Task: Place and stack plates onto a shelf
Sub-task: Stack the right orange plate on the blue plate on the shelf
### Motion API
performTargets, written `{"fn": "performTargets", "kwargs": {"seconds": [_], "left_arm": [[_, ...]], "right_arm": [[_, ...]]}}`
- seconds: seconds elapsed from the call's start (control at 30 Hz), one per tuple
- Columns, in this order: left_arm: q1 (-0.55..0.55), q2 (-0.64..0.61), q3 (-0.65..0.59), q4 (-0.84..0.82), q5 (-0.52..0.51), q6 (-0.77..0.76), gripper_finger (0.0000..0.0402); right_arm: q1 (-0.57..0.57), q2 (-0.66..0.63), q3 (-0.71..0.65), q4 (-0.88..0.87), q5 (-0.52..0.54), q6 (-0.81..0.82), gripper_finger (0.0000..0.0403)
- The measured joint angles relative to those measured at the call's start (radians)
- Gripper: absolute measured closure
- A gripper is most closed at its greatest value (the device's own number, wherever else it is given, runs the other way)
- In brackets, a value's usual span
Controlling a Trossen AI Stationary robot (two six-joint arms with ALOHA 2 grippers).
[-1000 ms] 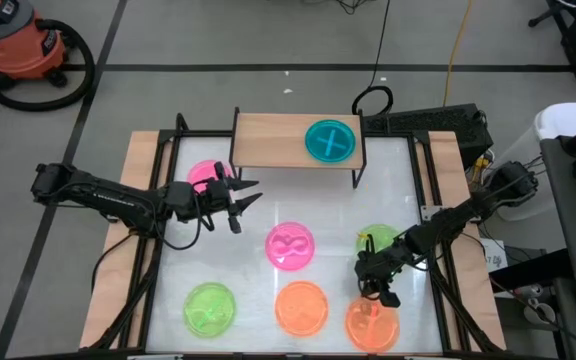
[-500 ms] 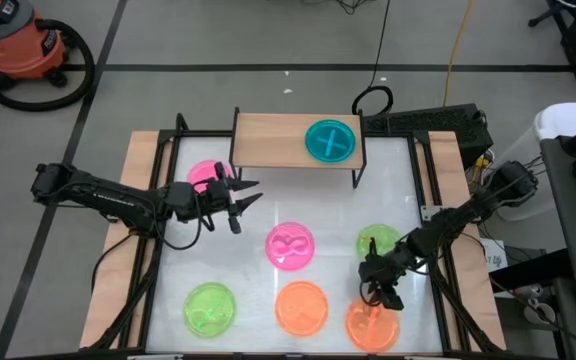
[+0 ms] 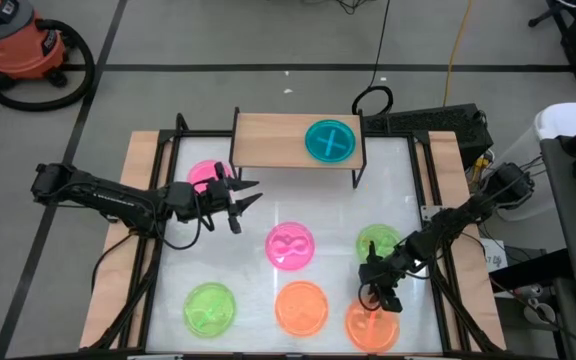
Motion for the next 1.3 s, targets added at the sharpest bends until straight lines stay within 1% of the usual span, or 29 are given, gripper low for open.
{"fn": "performTargets", "kwargs": {"seconds": [0.1,0.23,0.3,0.63,0.87,1.07,1.23,1.3], "left_arm": [[0.000,0.000,0.000,0.000,0.000,0.000,0.0248],[0.000,0.000,0.000,0.000,0.000,0.000,0.0248],[0.000,0.000,0.000,0.000,0.000,0.000,0.0248],[0.000,0.000,0.000,0.001,0.000,0.000,0.0248],[0.000,0.000,0.000,0.002,0.000,0.000,0.0248],[0.000,0.000,0.000,0.002,0.000,0.000,0.0248],[0.000,0.000,0.000,0.002,0.000,0.000,0.0248],[0.000,0.000,0.000,0.002,0.000,0.000,0.0248]], "right_arm": [[0.000,0.000,0.000,-0.006,-0.003,-0.004,0.0332],[0.000,0.001,0.000,-0.017,-0.006,-0.006,0.0383],[0.000,0.000,0.000,-0.017,-0.007,-0.006,0.0397],[0.000,-0.014,0.000,-0.018,-0.007,-0.011,0.0402],[-0.012,-0.100,-0.001,-0.017,0.003,-0.048,0.0403],[-0.055,-0.222,-0.001,-0.016,0.100,-0.133,0.0403],[-0.120,-0.324,-0.001,-0.019,0.238,-0.235,0.0403],[-0.154,-0.362,-0.001,-0.017,0.320,-0.292,0.0403]]}}
